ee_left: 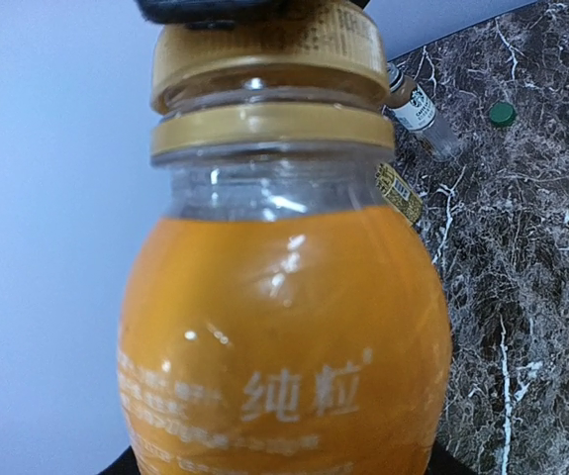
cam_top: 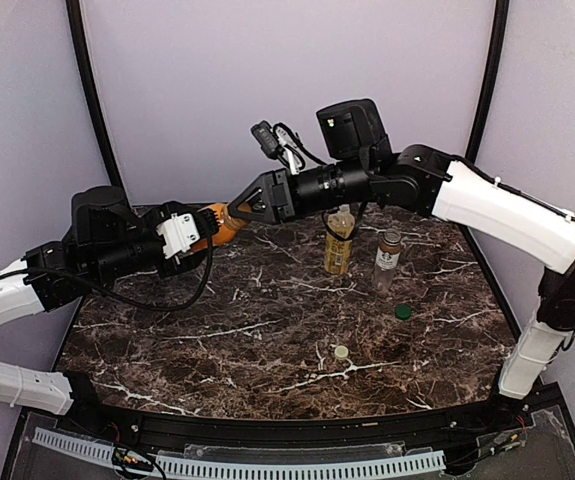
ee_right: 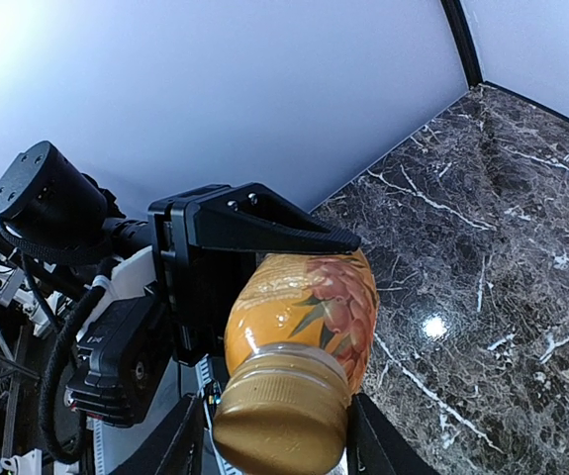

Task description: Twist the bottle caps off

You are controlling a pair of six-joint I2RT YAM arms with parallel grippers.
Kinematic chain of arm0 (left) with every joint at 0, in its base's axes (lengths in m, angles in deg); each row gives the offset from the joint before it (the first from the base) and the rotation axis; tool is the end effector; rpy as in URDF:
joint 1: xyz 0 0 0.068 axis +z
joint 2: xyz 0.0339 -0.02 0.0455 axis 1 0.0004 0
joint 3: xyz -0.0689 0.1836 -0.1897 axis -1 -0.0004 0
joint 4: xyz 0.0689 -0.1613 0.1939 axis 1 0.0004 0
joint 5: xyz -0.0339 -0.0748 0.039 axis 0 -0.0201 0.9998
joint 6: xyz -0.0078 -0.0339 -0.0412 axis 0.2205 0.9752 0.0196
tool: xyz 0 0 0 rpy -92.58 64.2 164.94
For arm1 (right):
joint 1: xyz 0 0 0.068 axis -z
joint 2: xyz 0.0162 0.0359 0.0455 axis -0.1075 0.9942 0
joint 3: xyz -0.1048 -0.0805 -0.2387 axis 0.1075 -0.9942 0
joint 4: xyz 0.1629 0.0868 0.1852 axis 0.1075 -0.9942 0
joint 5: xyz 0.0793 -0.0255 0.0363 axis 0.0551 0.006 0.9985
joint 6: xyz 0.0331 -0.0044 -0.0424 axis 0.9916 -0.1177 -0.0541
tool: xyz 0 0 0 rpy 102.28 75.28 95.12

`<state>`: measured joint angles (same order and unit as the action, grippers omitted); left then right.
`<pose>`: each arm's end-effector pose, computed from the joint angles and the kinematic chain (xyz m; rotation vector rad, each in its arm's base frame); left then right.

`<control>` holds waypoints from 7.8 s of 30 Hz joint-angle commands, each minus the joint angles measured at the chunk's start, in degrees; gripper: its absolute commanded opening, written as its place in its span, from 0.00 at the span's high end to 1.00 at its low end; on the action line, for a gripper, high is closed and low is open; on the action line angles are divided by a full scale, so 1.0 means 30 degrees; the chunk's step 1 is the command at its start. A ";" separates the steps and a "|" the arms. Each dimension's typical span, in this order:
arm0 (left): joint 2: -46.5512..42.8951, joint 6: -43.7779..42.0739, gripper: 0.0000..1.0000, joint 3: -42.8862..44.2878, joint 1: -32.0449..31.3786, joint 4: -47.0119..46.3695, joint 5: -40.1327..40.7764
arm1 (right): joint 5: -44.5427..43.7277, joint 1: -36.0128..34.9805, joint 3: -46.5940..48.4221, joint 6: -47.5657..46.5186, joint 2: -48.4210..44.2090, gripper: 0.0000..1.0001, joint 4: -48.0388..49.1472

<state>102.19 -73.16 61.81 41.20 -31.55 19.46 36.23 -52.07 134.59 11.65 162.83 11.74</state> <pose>0.1544 -0.1699 0.3573 1.2420 1.2250 0.0874 0.1965 0.3444 0.4210 -0.8720 1.9578 1.3318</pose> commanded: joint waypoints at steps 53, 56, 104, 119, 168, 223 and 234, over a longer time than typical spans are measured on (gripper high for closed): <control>-0.4394 1.0088 0.96 -0.4443 0.4947 0.2575 -0.9539 | -0.8107 0.3978 -1.5187 -0.4027 -0.4014 1.00 -0.3571; -0.5381 1.1593 0.96 -0.5744 0.5872 0.1650 -1.0601 | -0.7859 0.4031 -1.6641 -0.2871 -0.3557 1.00 -0.3093; -0.5082 1.2803 0.96 -0.4487 0.7381 -0.1536 -1.7807 | 0.2697 -0.2090 -0.2378 -0.4660 0.3085 0.20 1.5813; -0.5211 1.2801 0.85 -0.4595 0.7352 -0.1579 -1.7452 | 0.2985 -0.2179 -0.1972 -0.5207 0.3408 1.00 1.4164; -1.2430 1.6645 0.01 -1.1758 1.9901 -0.0468 -1.0648 | -1.1352 1.6031 -2.6991 -0.4428 -0.9031 1.00 2.2168; -1.2695 1.7032 0.01 -1.2907 2.0001 -0.1417 -0.9605 | -1.7239 1.1876 -2.5257 -0.4718 -1.6210 0.01 1.1283; -1.3062 1.6605 0.01 -1.3501 2.0084 -0.1540 -0.8834 | -1.6679 1.2277 -2.7242 -0.3508 -2.6443 0.01 0.3227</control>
<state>63.85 -22.43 22.40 100.76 -35.05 -7.64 -11.33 -15.83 56.27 -2.57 88.63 31.09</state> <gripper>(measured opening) 0.987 0.986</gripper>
